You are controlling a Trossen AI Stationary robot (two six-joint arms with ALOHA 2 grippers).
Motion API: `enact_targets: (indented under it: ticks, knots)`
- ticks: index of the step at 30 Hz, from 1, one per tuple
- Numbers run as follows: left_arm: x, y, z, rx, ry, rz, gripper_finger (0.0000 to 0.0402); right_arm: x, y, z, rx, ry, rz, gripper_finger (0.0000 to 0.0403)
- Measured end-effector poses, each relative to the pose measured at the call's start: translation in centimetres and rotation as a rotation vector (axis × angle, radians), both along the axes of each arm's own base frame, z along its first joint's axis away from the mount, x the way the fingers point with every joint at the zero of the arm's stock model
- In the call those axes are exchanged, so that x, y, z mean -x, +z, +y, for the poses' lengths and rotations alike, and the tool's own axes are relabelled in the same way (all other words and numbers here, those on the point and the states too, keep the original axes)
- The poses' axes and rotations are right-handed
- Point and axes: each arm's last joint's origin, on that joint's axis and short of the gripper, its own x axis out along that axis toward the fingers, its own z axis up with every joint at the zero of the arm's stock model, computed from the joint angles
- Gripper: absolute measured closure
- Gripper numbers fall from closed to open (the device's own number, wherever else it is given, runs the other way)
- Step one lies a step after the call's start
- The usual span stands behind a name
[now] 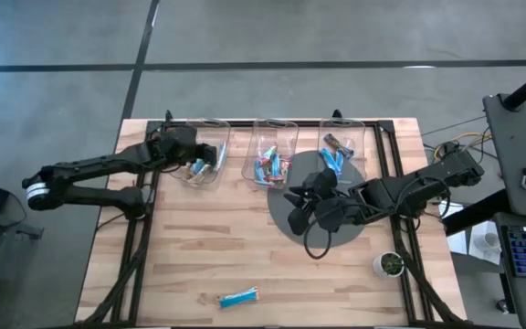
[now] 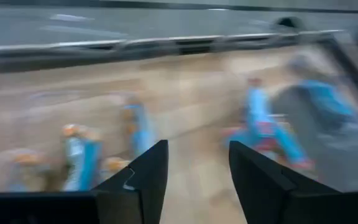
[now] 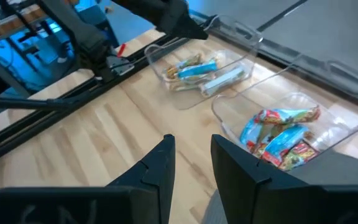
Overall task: Pick and place Granola Bars by type
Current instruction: Put the yellow granola bar into the left transparent bin
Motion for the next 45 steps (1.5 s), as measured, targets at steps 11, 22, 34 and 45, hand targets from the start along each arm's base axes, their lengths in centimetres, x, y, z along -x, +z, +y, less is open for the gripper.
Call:
enact_targets:
  ticks: [11, 22, 34, 45]
  knots:
    - [-2.0, 5.8, -5.7, 0.018, -0.578, -0.201, 0.0248, -0.1, 0.0, -0.4, 0.003, -0.016, -0.002, 0.0307]
    - [-0.7, 2.6, -16.1, -0.185, -0.953, 0.010, 0.0248, -0.1, 0.0, -0.5, 0.009, -0.015, 0.002, 0.0307]
    - [1.1, -0.8, -23.5, 0.011, -1.048, -0.013, 0.0248, -0.1, 0.0, -0.5, 0.045, 0.009, 0.023, 0.0307]
    - [0.0, -3.3, -28.1, 0.104, -1.085, -0.040, 0.0248, 0.0, 0.0, 0.3, 0.033, 0.042, 0.020, 0.0307]
